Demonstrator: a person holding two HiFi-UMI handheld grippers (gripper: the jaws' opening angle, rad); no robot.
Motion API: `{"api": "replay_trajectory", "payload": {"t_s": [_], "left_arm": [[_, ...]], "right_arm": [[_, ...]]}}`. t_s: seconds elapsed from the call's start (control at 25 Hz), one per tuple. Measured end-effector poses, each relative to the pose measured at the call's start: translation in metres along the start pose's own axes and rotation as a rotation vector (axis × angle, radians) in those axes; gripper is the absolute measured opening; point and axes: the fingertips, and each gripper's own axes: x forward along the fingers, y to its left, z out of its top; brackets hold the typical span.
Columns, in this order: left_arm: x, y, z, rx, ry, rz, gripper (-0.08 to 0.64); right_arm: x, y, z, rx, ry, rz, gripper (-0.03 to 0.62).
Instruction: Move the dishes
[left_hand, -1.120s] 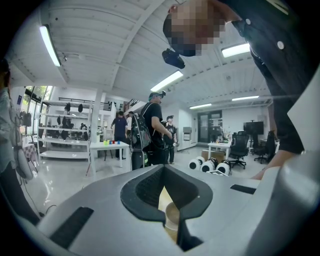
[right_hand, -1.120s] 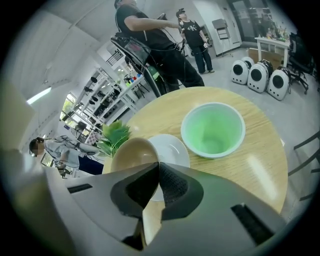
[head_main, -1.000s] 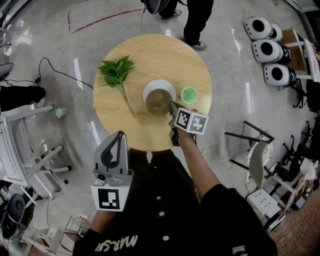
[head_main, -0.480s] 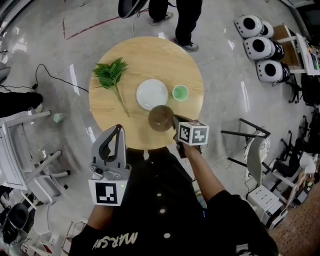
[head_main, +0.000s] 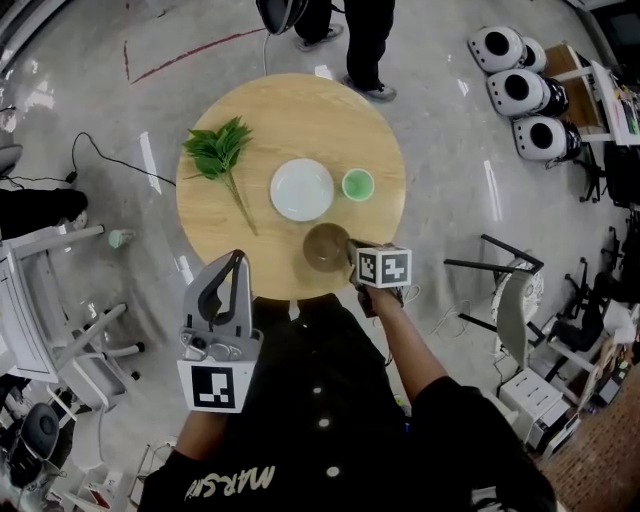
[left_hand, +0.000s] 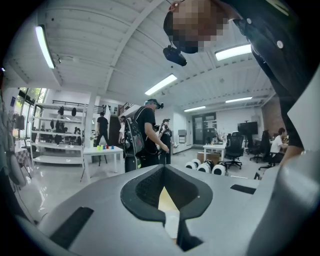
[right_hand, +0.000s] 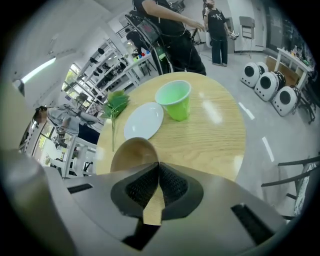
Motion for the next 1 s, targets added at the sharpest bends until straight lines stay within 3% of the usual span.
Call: {"api": "replay_trajectory", "payload": {"t_s": [0.8, 1.0], "left_arm": [[-0.003, -0.003, -0.003, 0.003, 0.017, 0.001, 0.017], [-0.002, -0.002, -0.005, 0.001, 0.013, 0.001, 0.017]], "right_arm": [[0.008, 0.002, -0.002, -0.084, -0.002, -0.022, 0.013], [-0.001, 0.007, 0.005, -0.091, -0.025, 0.003, 0.135]]}}
